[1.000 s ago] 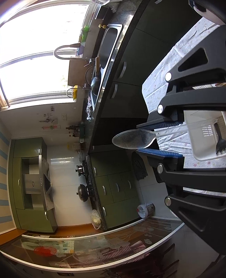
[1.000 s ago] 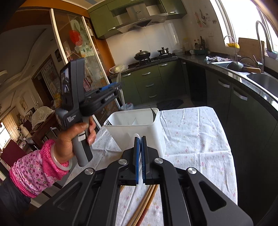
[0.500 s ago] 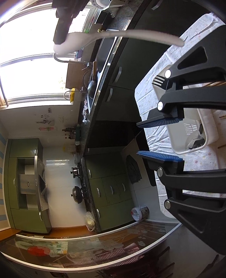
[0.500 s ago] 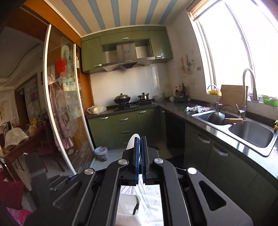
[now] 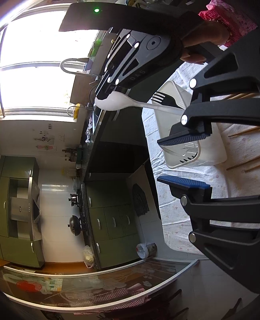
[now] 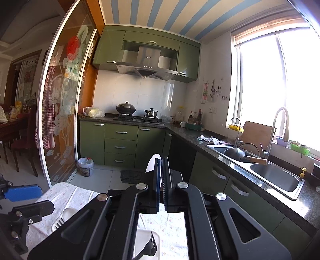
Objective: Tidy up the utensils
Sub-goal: 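Lower the white spoon into the caddy and open the right tool while the left tool returns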
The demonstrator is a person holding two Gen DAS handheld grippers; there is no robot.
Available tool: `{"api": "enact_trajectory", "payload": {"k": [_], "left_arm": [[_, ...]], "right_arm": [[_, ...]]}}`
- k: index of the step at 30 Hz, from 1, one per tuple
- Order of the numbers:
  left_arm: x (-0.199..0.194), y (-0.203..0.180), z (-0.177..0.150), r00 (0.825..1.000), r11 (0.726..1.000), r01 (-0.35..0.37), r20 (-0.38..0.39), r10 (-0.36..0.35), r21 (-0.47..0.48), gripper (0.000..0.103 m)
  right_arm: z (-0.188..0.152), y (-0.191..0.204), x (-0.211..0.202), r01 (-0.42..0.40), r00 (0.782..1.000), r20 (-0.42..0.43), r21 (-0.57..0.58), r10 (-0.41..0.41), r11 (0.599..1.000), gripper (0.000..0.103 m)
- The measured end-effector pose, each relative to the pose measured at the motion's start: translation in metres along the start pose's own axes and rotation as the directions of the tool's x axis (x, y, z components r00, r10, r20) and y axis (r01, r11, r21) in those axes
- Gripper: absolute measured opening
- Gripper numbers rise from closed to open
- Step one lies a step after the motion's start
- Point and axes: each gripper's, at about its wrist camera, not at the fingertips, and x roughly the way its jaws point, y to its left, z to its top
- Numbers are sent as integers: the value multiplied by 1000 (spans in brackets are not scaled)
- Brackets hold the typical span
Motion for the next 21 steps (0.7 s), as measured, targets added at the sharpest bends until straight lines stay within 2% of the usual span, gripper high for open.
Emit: {"api": "enact_trajectory", "payload": {"k": [6, 8, 10, 12, 15, 17, 19, 21], "left_arm": [[-5, -1, -12, 998, 1000, 2, -70, -3, -9, 38], [-5, -4, -18, 992, 1000, 12, -124, -14, -15, 39], [-4, -5, -28, 977, 999, 28, -210, -35, -37, 44], [6, -7, -43, 939, 997, 49, -338, -67, -62, 47], [24, -17, -70, 856, 992, 69, -504, -113, -105, 47], [35, -26, -90, 806, 991, 75, -578, -127, -113, 47], [45, -35, -109, 773, 993, 63, -625, -112, -101, 47], [54, -45, -122, 751, 996, 46, -655, -85, -76, 47]], "right_arm": [[-21, 4, -11, -37, 998, -53, -16, 36, 999, 7], [-23, -3, -27, -58, 997, -53, 21, 59, 998, 7], [-22, -13, -44, -87, 994, -57, 66, 91, 994, 8], [-23, -22, -62, -108, 991, -72, 99, 116, 989, 13], [-28, -34, -87, -129, 985, -98, 123, 142, 984, 16], [-36, -39, -100, -143, 977, -139, 137, 162, 980, 16], [-45, -43, -109, -152, 962, -206, 133, 177, 979, 18], [-56, -48, -114, -179, 940, -266, 145, 212, 973, 22]]}}
